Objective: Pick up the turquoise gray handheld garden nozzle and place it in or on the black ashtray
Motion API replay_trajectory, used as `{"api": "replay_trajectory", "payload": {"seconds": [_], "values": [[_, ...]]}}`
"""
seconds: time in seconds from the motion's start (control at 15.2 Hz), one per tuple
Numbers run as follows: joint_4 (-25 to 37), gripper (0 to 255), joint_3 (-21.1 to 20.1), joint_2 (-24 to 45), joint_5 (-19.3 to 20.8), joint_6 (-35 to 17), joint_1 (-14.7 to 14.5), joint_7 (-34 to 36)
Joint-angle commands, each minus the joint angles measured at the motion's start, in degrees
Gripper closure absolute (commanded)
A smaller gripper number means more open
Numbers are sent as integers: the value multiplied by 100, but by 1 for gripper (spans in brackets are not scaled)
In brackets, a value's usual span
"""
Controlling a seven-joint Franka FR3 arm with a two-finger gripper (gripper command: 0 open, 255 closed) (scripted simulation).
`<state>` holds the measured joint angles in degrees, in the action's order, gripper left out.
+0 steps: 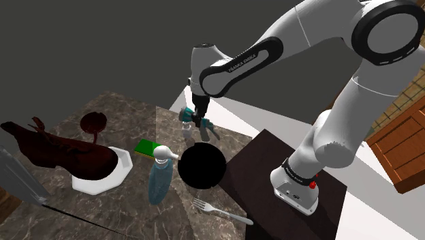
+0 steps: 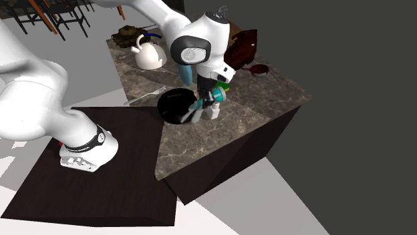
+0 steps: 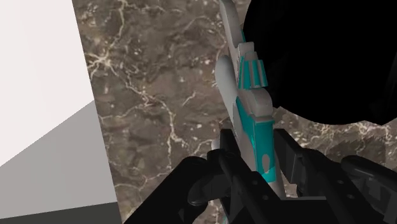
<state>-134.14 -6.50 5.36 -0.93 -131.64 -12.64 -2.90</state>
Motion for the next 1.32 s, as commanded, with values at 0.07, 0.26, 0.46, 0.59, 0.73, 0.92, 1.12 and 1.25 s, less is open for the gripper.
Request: {"api": "replay_trajectory", "payload": {"seconds": [0.07, 0.26, 0.46, 0.59, 0.73, 0.92, 1.12, 1.25], "values": [[66, 255, -1, -163, -20, 227, 4, -14], [134, 255, -2, -326, -39, 457, 7, -25], [214, 255, -2, -478, -56, 688, 9, -35], [273, 255, -1, -573, -66, 842, 10, -40], [337, 255, 0, -664, -74, 997, 11, -45], [443, 255, 3, -791, -86, 1229, 12, -51], [559, 255, 6, -907, -96, 1461, 13, -56], [638, 255, 8, -974, -101, 1606, 14, -59]]}}
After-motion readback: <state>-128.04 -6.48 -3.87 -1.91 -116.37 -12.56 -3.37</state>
